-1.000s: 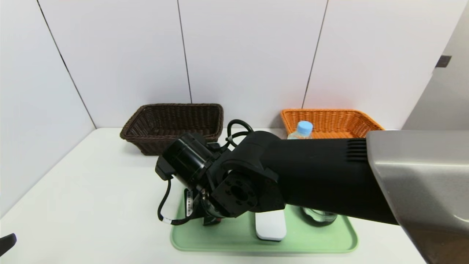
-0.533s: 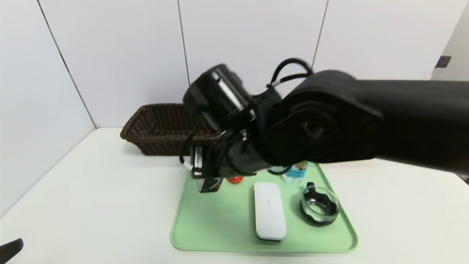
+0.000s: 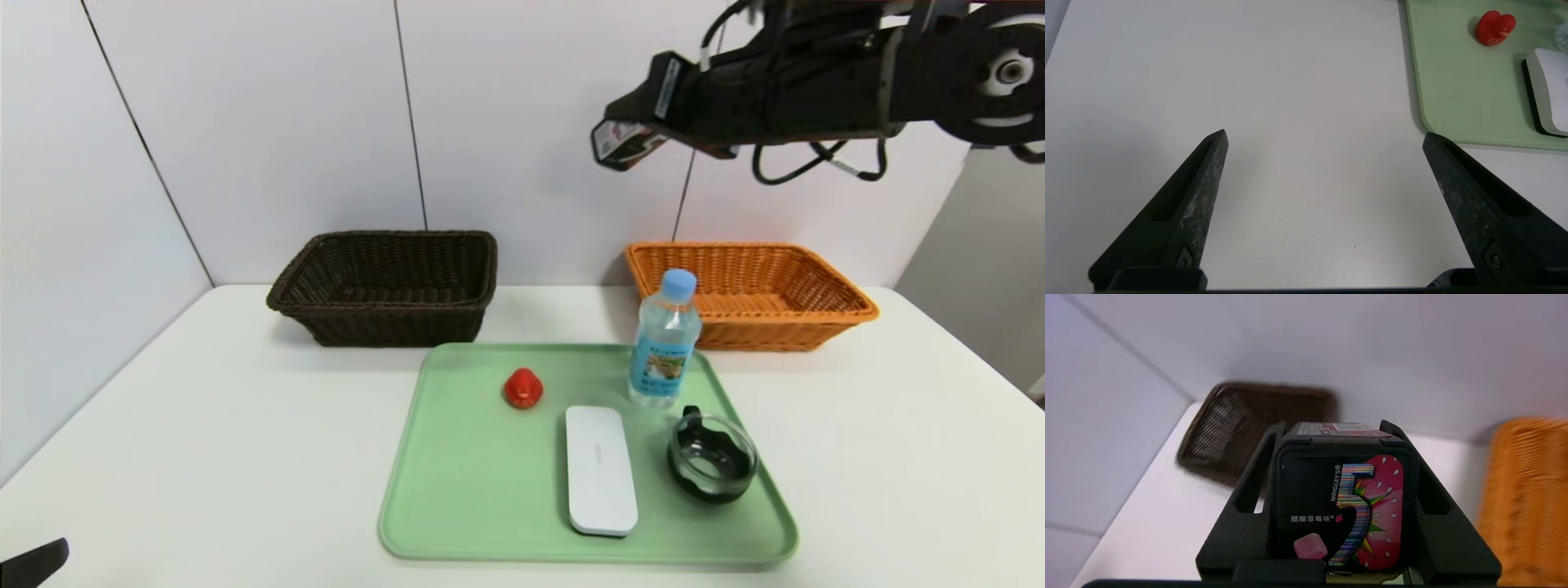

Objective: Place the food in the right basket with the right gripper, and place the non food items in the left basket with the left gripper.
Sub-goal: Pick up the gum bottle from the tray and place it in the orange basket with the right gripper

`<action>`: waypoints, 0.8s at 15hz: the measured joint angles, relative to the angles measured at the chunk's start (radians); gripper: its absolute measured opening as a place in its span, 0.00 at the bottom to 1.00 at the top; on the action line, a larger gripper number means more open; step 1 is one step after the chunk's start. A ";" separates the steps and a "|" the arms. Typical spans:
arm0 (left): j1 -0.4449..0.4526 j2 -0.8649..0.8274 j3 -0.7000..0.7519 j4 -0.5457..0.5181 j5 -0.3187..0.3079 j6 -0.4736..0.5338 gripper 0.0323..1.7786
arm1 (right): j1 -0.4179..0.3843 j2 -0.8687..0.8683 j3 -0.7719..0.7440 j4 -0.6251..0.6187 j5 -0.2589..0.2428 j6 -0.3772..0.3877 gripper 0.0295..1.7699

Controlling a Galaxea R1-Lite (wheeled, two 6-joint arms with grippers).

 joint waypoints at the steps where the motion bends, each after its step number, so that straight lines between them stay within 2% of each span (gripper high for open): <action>1: 0.000 0.005 -0.003 -0.006 0.000 0.000 0.95 | -0.061 -0.003 0.000 -0.006 0.013 -0.012 0.42; 4: 0.000 0.019 -0.003 -0.022 -0.002 0.002 0.95 | -0.234 0.023 0.003 0.032 0.023 -0.037 0.42; 6: 0.000 0.032 -0.004 -0.032 -0.002 0.002 0.95 | -0.318 0.067 0.005 0.097 0.026 -0.041 0.42; 9: -0.001 0.059 -0.006 -0.067 -0.003 0.005 0.95 | -0.389 0.149 0.007 0.118 0.018 -0.053 0.42; 12: -0.001 0.078 -0.009 -0.081 -0.002 0.036 0.95 | -0.428 0.234 0.007 0.113 0.007 -0.092 0.42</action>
